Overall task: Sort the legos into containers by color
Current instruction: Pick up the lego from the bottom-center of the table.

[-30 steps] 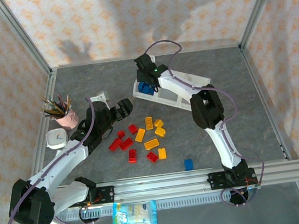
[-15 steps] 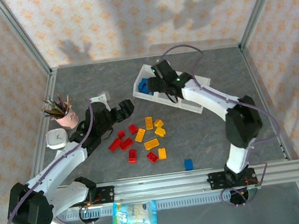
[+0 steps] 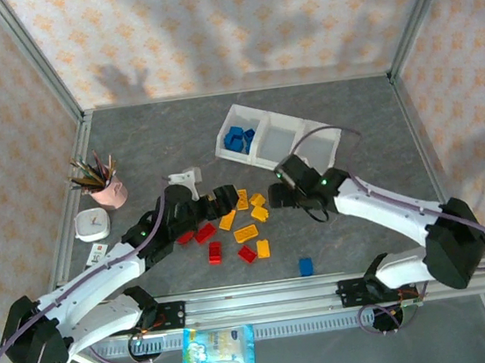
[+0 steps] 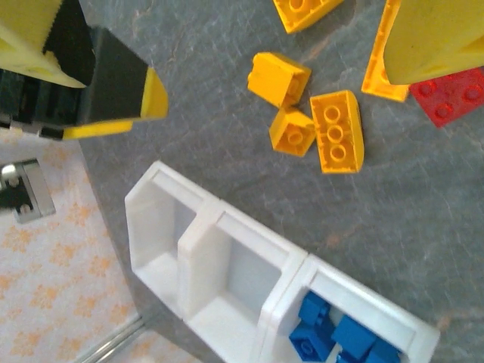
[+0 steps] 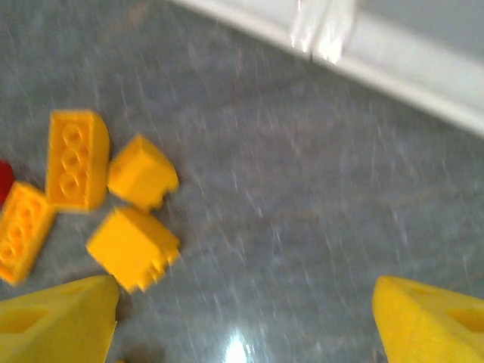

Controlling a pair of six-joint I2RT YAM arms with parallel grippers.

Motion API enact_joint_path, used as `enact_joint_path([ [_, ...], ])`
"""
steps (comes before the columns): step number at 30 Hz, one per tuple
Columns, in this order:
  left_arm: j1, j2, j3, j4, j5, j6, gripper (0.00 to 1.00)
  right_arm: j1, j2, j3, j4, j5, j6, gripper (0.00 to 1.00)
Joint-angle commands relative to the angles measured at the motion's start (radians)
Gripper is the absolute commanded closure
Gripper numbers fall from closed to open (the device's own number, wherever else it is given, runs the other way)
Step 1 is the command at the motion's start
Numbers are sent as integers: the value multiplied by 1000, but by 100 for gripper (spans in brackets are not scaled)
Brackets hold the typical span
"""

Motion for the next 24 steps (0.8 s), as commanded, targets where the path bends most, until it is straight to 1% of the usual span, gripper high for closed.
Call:
enact_joint_path([
  [1, -43, -18, -31, -1, -37, -57, 1, 56, -72, -79, -55, 9, 139, 11],
  [5, -113, -21, -56, -2, -75, -98, 1, 150, -127, -173, -69, 2, 265, 10],
  [10, -167, -18, -68, -1, -96, -124, 1, 253, -148, -222, -116, 16, 389, 9],
  [16, -190, -36, -76, -14, -109, -137, 1, 356, -148, -273, -124, -11, 488, 11],
  [19, -193, -42, -79, -22, -110, -142, 1, 390, -141, -292, -142, -9, 532, 14],
  [24, -194, -49, -86, -36, -125, -141, 1, 427, -111, -311, -100, -33, 557, 20],
])
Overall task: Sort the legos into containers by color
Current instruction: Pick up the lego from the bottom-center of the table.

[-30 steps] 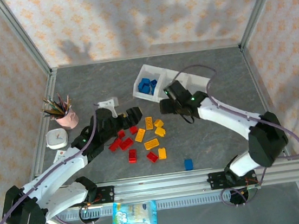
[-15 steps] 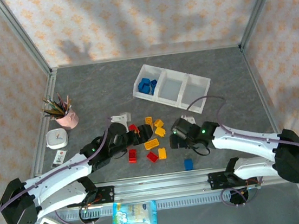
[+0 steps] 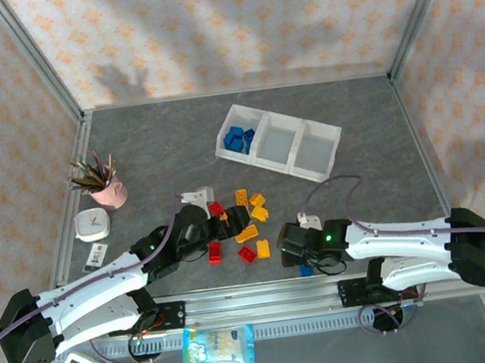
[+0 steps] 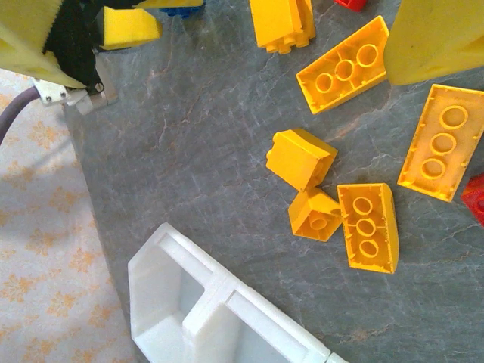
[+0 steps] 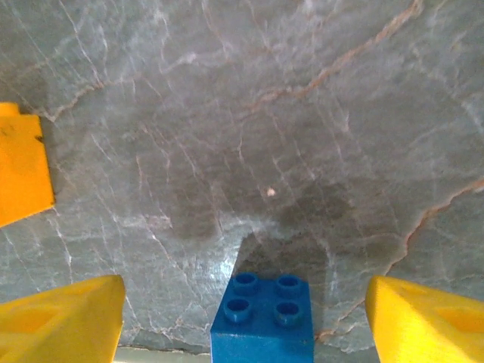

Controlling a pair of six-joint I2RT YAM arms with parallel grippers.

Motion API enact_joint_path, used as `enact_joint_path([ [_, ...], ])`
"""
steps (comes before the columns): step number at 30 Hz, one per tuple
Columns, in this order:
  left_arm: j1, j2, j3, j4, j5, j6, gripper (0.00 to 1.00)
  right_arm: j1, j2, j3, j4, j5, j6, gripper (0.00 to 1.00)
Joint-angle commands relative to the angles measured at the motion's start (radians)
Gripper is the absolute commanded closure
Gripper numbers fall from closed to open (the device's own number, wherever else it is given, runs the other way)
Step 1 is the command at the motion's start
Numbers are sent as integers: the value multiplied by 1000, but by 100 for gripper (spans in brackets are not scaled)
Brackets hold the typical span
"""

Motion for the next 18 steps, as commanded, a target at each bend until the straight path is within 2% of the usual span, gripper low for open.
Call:
enact_joint_path([
  [1, -7, -19, -17, -27, -33, -8, 1, 16, 20, -21, 9, -4, 46, 22],
  [4, -6, -12, -13, -27, -31, -5, 1, 22, 67, -20, 23, -1, 51, 29],
  [16, -6, -31, -23, -26, -46, -9, 1, 22, 93, -15, 35, 28, 35, 61],
  [18, -6, -35, -22, -31, -50, -10, 1, 22, 91, -9, 31, 37, 32, 64],
])
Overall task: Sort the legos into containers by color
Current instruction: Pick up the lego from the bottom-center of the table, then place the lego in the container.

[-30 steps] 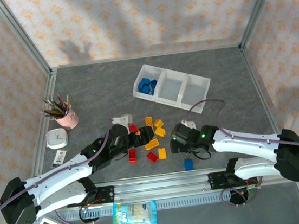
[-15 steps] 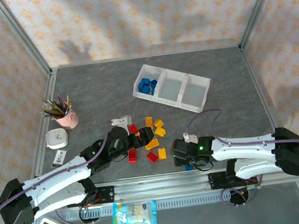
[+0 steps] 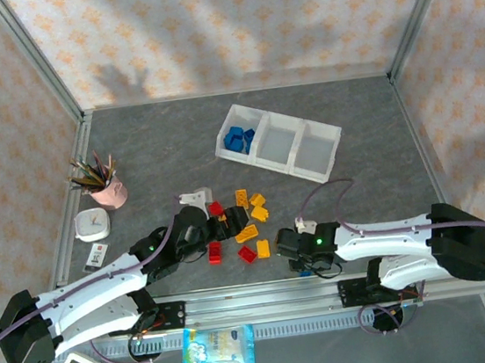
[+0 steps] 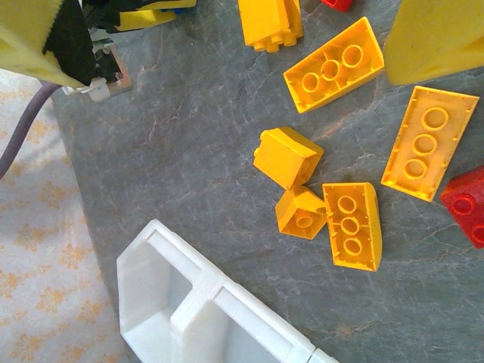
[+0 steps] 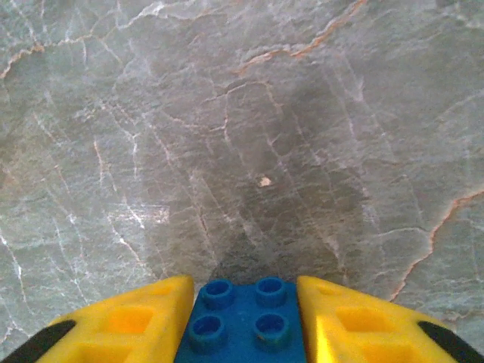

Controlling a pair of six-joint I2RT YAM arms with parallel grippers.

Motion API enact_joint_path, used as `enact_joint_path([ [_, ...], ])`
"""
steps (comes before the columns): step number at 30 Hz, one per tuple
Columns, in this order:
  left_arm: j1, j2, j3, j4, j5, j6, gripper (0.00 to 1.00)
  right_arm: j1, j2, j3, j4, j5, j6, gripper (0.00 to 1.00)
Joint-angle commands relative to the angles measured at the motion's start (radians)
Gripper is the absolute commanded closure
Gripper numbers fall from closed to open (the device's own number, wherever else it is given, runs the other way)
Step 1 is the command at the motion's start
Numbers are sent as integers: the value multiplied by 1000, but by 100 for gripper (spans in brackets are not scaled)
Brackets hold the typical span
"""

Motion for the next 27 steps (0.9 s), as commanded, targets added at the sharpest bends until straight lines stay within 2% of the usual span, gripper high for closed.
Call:
enact_joint_path([
  [1, -6, -25, -10, -23, -28, -9, 1, 6, -1, 7, -10, 52, 3, 65],
  [8, -3, -50, 7, -29, -55, 0, 1, -19, -6, 119, -46, 134, -72, 69],
  [14, 44, -72, 54, -88, -65, 48, 1, -153, 17, 279, -21, 191, -257, 70],
  [20, 153, -94, 81, -109, -31, 105, 1, -282, 151, 483, 91, 224, -469, 70],
  [27, 246, -86, 123, -118, -39, 160, 1, -383, 387, 735, 232, 157, -621, 71],
])
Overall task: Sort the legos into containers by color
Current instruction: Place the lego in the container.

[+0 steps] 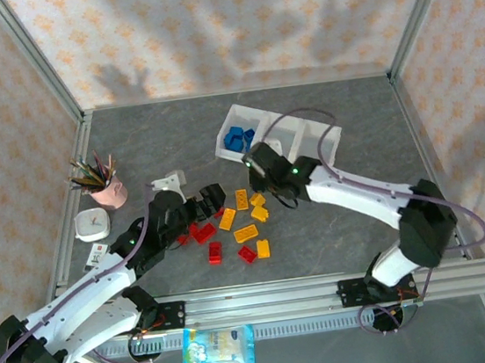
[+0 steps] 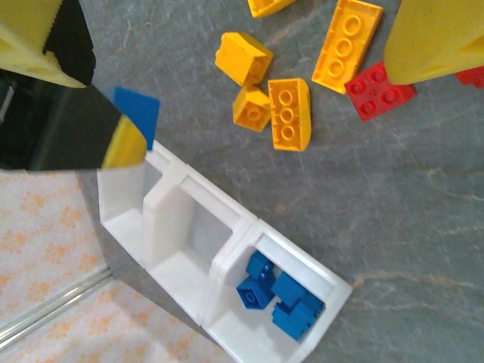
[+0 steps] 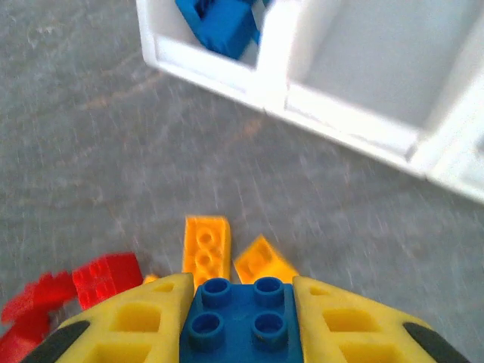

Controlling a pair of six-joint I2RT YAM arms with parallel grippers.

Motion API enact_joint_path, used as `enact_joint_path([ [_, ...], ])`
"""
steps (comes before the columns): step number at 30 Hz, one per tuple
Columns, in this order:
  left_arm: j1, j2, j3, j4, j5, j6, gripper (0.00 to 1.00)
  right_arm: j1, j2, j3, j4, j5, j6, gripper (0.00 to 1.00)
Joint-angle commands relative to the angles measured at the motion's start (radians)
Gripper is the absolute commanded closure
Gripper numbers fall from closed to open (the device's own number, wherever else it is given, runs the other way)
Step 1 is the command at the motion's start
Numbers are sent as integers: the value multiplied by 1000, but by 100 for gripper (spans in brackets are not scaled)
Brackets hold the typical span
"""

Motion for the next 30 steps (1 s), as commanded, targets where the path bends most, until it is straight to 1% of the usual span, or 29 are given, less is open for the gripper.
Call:
enact_joint_path([
  [1, 33, -6, 49, -29, -13, 53, 1, -31, 111, 130, 80, -10, -124, 71],
  [6, 96, 0, 44, -18, -4, 65, 1, -82, 304, 323, 87, -33, -185, 71],
  [10, 142, 3, 38, -8, 23, 62, 1, -120, 419, 437, 99, -47, -216, 71],
  [17, 202, 16, 38, 1, 41, 63, 1, -189, 619, 652, 62, -28, -235, 70],
  [19, 210, 21, 38, 8, 43, 59, 1, -206, 669, 715, 44, -22, -242, 67],
  [21, 216, 33, 38, 19, 53, 60, 1, -217, 713, 776, 37, 3, -263, 66],
  [24, 222, 52, 45, 31, 64, 59, 1, -242, 785, 876, 10, 24, -270, 58],
  [26, 224, 65, 58, 28, 71, 61, 1, -262, 832, 967, -39, 9, -269, 47],
  [28, 224, 70, 66, 26, 71, 65, 1, -270, 846, 1011, -59, 1, -278, 43],
  [30, 224, 72, 72, 24, 67, 66, 1, -270, 826, 1008, -52, -14, -291, 39],
])
